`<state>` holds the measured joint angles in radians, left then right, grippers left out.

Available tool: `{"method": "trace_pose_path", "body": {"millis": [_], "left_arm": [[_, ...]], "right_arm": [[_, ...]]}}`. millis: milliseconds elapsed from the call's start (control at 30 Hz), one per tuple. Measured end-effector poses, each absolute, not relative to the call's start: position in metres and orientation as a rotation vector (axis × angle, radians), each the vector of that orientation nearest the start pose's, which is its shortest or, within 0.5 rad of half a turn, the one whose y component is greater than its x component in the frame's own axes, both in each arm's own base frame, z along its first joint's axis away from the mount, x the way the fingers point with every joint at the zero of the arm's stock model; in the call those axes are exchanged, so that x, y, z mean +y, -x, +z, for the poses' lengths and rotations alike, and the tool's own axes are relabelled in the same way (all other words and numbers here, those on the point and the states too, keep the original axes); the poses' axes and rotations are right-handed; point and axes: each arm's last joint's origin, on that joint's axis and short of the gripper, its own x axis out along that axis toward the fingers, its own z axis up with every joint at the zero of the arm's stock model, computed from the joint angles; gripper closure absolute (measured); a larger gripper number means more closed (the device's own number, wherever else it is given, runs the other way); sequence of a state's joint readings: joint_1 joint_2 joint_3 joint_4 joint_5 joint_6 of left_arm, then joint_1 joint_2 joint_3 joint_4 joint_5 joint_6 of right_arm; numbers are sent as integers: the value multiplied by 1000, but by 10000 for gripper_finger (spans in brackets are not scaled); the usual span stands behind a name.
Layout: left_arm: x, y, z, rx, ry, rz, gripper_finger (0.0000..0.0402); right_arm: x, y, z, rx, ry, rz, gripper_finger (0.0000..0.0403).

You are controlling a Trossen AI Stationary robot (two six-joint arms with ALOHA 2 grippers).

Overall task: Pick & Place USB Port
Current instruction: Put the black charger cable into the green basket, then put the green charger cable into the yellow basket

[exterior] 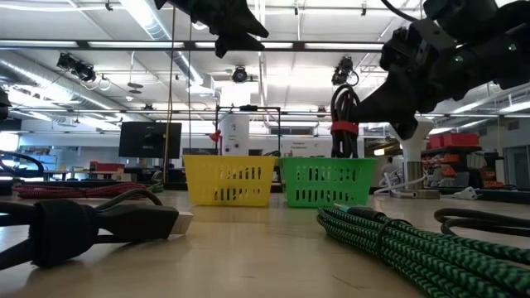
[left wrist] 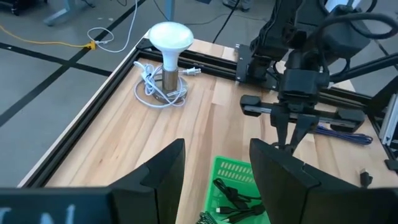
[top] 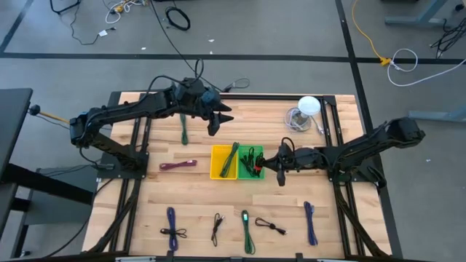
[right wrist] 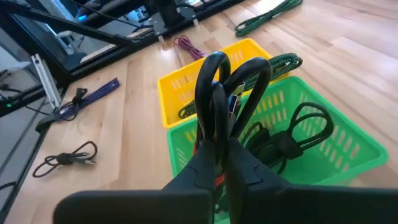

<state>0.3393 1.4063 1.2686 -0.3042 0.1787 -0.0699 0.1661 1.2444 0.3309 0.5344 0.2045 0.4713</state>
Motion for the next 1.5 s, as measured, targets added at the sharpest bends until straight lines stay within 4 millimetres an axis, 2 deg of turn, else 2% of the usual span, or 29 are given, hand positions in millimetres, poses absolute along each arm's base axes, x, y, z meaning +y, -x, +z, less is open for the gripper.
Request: {"method": "trace_pose_path", "body": {"millis": [133,500,633,733,800,900,1000,1200,1500], "left_arm": [[100,-299,348,422,186,174,216],[100,-299,348,421,198,176,216],[100,-298,347,433,213,180,216],[98,-293,339,533,240,190,216],[97,-285,327,683,280,257,216],[96,-264,309,946,324,479,216],[93,-249,301,1083,383,688,216],[86,-236,296,1157,545,890,216],[94,-240,287,1068,734,1123,216]], "right_arm": [[31,-221,158,364,-394,-137,376],[24,-223,163,287,-343,-212,273],[15,-226,170,208,-294,-250,254],[9,-227,177,150,-285,-235,248],[7,-227,180,136,-288,-204,248],[6,-226,183,131,-280,-166,250],[6,-225,186,124,-226,-156,255],[4,-225,188,112,-187,-163,263],[6,-225,190,102,-191,-90,266]]}}
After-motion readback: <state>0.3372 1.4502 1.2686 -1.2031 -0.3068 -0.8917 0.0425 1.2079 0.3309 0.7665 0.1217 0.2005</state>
